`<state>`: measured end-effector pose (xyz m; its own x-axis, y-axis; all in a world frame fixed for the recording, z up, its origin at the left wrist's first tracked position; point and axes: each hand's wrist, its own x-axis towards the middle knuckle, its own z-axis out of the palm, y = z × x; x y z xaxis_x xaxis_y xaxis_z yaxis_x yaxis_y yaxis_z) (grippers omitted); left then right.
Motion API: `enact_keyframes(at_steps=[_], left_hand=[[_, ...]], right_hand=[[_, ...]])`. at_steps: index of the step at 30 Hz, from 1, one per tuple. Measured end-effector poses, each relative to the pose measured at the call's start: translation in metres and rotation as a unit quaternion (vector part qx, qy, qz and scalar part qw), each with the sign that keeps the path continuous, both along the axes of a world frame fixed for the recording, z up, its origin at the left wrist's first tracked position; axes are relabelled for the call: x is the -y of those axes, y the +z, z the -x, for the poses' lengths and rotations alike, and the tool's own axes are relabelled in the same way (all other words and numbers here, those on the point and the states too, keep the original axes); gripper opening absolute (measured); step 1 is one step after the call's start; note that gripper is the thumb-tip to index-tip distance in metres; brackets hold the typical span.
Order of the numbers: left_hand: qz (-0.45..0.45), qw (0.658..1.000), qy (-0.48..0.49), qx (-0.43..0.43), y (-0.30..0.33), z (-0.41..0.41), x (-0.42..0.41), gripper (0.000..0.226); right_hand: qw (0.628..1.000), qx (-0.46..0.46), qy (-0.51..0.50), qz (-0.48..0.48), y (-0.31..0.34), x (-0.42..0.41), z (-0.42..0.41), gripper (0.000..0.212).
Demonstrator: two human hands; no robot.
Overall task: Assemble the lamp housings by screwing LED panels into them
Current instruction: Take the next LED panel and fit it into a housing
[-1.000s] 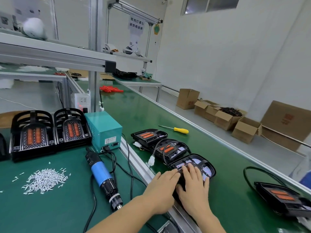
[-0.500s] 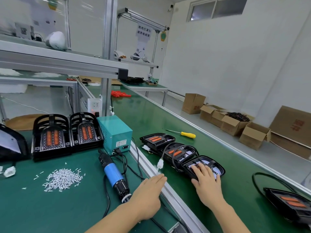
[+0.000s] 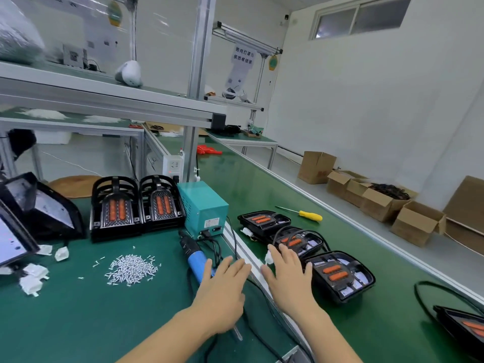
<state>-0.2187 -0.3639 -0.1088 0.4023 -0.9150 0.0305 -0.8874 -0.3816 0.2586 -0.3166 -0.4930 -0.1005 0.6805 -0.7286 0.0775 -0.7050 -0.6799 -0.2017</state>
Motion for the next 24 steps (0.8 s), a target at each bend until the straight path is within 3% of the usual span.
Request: enact_keyframes(at_steps=[5, 24], left_hand=[[0.018, 0.993, 0.106, 0.044, 0.006, -0.031, -0.033, 0.060], [0.028, 0.939, 0.344, 0.012, -0.017, -0.114, -0.232, 0.065]], right_hand=[[0.996, 0.023, 0.083, -0.011, 0.002, -0.048, -0.051, 0.055], [0.940, -0.010, 0.335, -0.055, -0.018, -0.236, -0.193, 0.056]])
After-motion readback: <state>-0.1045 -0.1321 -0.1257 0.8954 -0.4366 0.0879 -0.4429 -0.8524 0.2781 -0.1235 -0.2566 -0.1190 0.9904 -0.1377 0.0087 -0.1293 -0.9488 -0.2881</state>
